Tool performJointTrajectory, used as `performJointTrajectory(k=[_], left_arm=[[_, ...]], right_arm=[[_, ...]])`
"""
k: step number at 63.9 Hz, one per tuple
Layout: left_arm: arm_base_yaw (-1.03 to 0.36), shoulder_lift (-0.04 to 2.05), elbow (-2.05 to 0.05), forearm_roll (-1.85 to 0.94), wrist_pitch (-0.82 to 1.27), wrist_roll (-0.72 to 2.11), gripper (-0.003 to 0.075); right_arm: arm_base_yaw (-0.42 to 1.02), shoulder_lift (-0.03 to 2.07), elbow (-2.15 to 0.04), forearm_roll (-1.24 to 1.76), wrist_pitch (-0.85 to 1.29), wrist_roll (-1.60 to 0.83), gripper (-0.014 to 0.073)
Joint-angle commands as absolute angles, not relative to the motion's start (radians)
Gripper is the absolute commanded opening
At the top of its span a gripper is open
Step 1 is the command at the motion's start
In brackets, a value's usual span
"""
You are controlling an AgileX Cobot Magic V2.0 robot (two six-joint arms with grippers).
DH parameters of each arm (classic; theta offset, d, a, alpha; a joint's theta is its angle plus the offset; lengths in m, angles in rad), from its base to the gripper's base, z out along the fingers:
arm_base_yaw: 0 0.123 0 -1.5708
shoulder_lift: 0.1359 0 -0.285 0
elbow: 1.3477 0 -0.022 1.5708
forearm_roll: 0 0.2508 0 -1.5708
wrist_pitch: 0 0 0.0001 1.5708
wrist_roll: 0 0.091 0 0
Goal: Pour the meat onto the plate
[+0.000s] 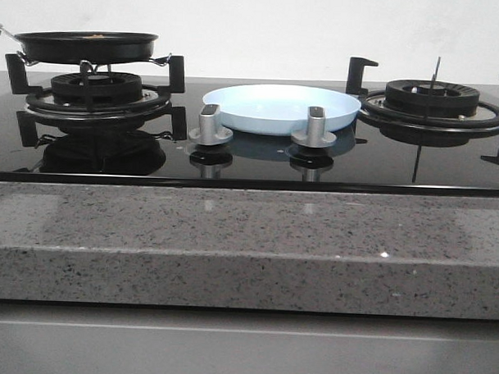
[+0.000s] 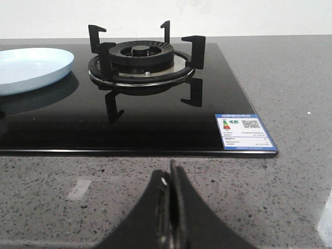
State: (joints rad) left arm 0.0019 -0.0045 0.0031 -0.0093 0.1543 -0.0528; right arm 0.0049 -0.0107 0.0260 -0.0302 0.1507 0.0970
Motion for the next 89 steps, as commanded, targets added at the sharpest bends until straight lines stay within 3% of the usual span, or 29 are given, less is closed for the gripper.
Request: performJointTrajectory(k=[1, 18, 29, 38, 55, 77, 84, 89], left_arm=[[0.001, -0.019, 0.009, -0.017, 0.071, -0.054, -0.0020], [0.001, -0.019, -0.012, -0.022, 0.007, -0.060, -0.0020], [0.001, 0.009, -0.137, -0.030, 0.097, -0.066, -0.0020], [0.001, 0.164, -0.311, -0.028, 0.209, -0.066, -0.0020], [0.001, 0.566, -0.587, -0.028, 0.215, -0.066, -0.0020], [0.001, 0.641, -0.660, -0.028, 0.169, -0.066, -0.0020], [0.001, 0.641, -0.660, -0.028, 0.169, -0.066, -0.0013], [0.001, 0.641, -0.660, -0.028, 0.169, -0.066, 0.0046]], right_arm=[[-0.002, -0.027, 0.022, -0.028, 0.068, 0.094, -0.0060], [-0.002, -0.027, 0.020, -0.028, 0.046, 0.094, -0.0060], [-0.002, -0.023, -0.079, -0.028, 0.093, 0.094, -0.0060], [-0.002, 0.039, -0.244, -0.029, 0.213, 0.094, -0.0060], [-0.002, 0.300, -0.541, -0.065, 0.256, 0.094, -0.0060], [-0.002, 0.461, -0.640, -0.065, 0.240, 0.094, -0.0055], [-0.002, 0.461, -0.640, -0.065, 0.243, 0.094, 0.0002], [-0.002, 0.461, -0.640, -0.065, 0.243, 0.094, 0.0104]])
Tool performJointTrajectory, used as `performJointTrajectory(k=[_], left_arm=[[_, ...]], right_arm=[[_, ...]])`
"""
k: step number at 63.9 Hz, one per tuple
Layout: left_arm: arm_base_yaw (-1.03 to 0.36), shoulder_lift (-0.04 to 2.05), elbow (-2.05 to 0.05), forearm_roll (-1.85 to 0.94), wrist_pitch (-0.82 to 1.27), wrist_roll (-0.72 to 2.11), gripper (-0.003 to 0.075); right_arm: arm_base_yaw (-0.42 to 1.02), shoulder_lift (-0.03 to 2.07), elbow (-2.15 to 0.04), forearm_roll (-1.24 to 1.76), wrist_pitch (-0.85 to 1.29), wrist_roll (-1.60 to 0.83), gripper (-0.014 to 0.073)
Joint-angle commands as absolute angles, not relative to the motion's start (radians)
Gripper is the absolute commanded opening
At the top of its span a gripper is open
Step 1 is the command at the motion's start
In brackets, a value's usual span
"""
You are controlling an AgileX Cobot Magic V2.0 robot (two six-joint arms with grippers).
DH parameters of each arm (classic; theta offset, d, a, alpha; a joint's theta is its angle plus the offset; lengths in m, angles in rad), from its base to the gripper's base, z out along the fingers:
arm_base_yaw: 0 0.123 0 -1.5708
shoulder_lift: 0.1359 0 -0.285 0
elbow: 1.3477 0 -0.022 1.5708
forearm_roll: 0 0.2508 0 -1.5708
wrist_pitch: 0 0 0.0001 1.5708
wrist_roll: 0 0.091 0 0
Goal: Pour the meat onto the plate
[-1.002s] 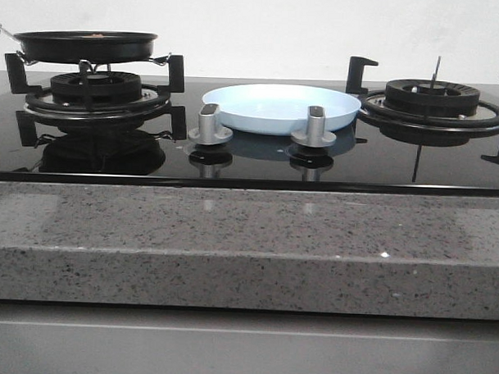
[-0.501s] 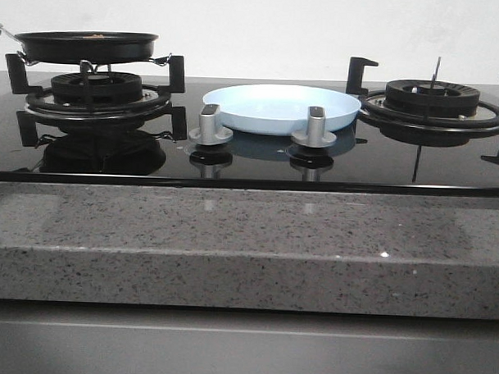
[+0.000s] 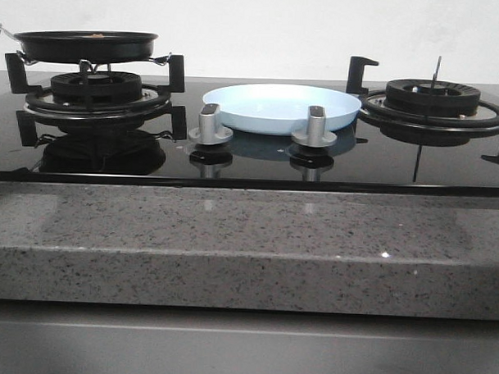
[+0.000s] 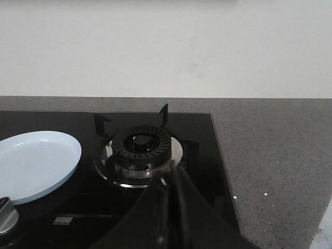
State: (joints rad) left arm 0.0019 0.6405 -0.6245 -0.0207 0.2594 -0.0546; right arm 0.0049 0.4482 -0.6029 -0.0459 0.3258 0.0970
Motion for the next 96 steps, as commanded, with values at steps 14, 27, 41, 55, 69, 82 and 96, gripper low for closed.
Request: performJointTrajectory(k=[14, 27, 41, 55, 69, 82, 96], left_arm=[[0.001, 0.641, -0.655, -0.028, 0.169, -0.057, 0.0520], [0.001, 0.641, -0.649, -0.028, 0.171, -0.057, 0.0656], [0.001, 0.641, -0.649, -0.028, 0.169, -0.057, 0.0629], [0.001, 0.641, -0.649, -0.028, 0.169, -0.057, 0.0615], [0.001, 0.641, -0.649, -0.028, 0.169, -0.057, 0.0615], [0.001, 0.641, -0.649, -0.028, 0.169, -0.057, 0.0615], [0.001, 0.641, -0.649, -0.028, 0.169, -0.057, 0.0615]], right_arm=[[-0.002, 0.461, -0.640, -0.065, 0.243, 0.094, 0.0438], [-0.002, 0.461, -0.640, -0.065, 0.241, 0.094, 0.0496], [-0.002, 0.471, -0.634, -0.058, 0.138, 0.094, 0.0496], [0.000, 0.624, -0.749, 0.030, 0.305, 0.094, 0.0459], [0.013, 0.920, -1.031, 0.096, 0.632, 0.094, 0.0437], [0.101, 1.211, -1.288, 0.136, 0.812, 0.093, 0.0407], [0.191, 1.481, -1.522, 0.136, 0.889, 0.093, 0.0407]])
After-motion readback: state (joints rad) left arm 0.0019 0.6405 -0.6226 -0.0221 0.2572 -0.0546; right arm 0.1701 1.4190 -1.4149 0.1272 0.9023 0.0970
